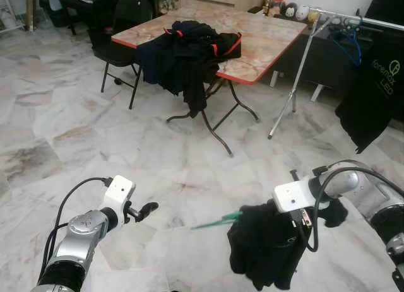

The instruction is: Hang hanger

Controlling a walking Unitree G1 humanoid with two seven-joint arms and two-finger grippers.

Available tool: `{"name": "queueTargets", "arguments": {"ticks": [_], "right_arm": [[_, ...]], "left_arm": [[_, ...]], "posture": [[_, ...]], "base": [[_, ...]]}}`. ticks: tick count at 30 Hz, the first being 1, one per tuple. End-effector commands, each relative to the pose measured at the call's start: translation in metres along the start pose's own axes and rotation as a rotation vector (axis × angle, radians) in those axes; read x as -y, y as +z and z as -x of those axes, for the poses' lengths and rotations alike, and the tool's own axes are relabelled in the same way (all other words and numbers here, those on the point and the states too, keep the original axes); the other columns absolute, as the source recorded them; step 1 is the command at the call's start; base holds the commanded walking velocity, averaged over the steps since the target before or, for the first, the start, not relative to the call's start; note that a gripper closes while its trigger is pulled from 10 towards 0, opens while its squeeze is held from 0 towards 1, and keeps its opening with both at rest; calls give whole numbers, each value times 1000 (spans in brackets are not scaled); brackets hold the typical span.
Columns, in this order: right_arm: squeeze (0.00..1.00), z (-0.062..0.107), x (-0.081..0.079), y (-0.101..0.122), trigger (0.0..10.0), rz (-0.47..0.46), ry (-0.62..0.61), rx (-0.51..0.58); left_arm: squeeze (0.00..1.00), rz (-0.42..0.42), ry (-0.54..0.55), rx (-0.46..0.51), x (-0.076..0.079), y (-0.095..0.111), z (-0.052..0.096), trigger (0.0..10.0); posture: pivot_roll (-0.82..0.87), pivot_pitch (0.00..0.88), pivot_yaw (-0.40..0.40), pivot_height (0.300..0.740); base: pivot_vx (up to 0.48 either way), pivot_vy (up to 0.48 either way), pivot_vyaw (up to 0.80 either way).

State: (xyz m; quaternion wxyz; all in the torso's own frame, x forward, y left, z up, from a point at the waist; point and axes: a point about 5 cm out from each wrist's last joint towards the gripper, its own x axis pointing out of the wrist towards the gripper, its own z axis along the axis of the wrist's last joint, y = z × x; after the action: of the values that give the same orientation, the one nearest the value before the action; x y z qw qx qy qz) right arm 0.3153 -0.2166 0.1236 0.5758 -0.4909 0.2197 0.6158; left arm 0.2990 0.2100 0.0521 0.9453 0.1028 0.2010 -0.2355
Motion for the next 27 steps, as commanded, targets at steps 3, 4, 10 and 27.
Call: {"name": "queueTargets", "arguments": {"ticks": [3, 4, 10, 27], "right_arm": [[0, 5, -3, 11, 10000, 47, 87, 107], [0, 5, -3, 13, 10000, 51, 101, 126], [0, 9, -2, 24, 10000, 31, 147, 269], [0, 9, 10, 55, 10000, 61, 128, 459]], "left_arm": [[0, -18, -18, 25, 0, 7, -1, 10000], [0, -16, -23, 27, 1, 7, -1, 10000], [0, -15, -79, 44, 11, 9, -4, 10000], [0, -181, -265, -123, 35, -16, -6, 10000]], "posture": [[-133, 0, -6, 740], [-133, 0, -6, 740], [-129, 0, -13, 740], [-124, 0, -16, 740]], "base": [[0, 0, 0], [0, 0, 0], [0, 0, 0], [0, 0, 0]]}}
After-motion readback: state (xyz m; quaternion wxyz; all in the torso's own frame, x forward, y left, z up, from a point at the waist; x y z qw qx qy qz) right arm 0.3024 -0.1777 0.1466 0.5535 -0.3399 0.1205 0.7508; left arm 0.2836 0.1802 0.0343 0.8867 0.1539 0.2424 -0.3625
